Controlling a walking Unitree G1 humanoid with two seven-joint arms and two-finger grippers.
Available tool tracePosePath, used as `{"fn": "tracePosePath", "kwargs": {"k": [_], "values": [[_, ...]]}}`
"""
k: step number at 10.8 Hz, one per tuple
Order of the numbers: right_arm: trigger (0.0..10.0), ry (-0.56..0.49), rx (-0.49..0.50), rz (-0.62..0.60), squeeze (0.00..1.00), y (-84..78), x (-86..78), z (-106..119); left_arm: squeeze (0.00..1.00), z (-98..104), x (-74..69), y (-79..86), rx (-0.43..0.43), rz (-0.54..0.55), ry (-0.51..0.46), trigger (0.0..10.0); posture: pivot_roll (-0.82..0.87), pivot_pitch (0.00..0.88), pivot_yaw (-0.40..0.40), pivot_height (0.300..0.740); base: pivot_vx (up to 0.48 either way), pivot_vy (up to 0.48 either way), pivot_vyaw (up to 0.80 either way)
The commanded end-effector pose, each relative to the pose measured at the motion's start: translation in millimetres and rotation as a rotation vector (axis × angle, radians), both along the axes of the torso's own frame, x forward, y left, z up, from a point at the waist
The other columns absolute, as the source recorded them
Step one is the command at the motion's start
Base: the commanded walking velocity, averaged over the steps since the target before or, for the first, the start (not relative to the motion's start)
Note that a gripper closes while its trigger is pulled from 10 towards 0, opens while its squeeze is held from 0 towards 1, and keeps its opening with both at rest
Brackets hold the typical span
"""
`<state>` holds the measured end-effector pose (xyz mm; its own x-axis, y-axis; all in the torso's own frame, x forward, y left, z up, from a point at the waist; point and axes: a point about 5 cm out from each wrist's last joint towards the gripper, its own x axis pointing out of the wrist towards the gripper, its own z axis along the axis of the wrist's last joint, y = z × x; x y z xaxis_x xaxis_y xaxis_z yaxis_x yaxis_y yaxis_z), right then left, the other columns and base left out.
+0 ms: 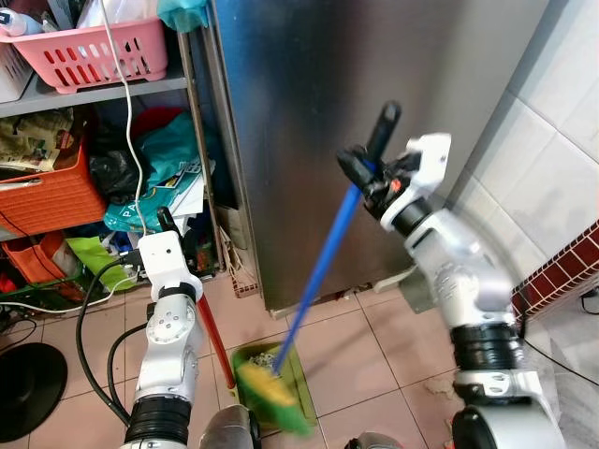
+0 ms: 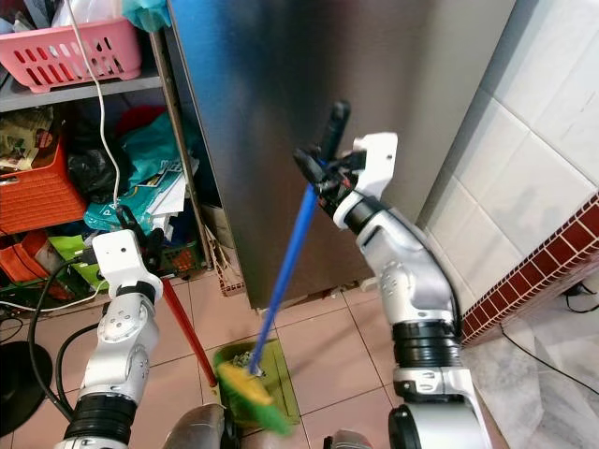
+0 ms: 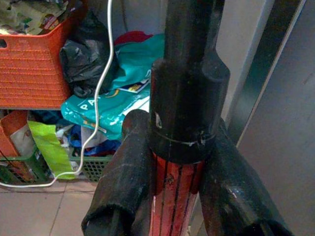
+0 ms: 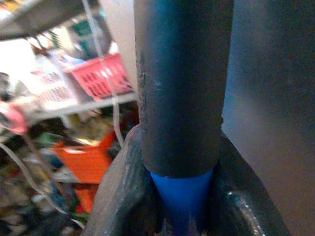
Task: Sweep floor
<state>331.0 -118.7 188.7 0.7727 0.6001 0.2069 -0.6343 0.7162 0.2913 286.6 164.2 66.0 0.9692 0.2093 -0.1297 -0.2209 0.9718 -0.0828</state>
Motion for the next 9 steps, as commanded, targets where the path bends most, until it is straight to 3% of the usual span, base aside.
{"fn": "tracePosePath", "kwargs": {"k": [1,3,4,7,9], "values": [[10.0,-0.051,0.103,0.057,0.00,2.0,-0.1,21,0.00,1,2.8,-11.9,-0.032,-0.044,-0.001,10.0,-0.07,0.035,0.036,0.740,0.000,0.000,0.00],[10.0,-0.050,0.176,0.010,0.00,-7.4,8.7,33,0.00,0,2.5,-12.4,-0.026,-0.051,0.006,10.0,-0.06,0.028,0.035,0.740,0.000,0.000,0.00],[10.0,-0.068,0.103,-0.144,0.00,-15.8,17.7,28,0.00,2,2.6,-15.1,-0.037,-0.085,-0.008,10.0,-0.06,0.025,0.031,0.740,0.000,0.000,0.00],[10.0,-0.143,-0.053,-0.338,0.00,-24.5,21.3,24,0.00,4,2.3,-15.4,-0.020,-0.093,-0.020,10.0,-0.06,0.026,0.029,0.740,0.000,0.000,0.00],[10.0,-0.201,-0.131,-0.489,0.00,-40.2,26.3,27,0.00,3,2.1,-15.8,-0.028,-0.101,-0.014,10.0,-0.06,0.026,0.026,0.740,0.000,0.000,0.00]]}}
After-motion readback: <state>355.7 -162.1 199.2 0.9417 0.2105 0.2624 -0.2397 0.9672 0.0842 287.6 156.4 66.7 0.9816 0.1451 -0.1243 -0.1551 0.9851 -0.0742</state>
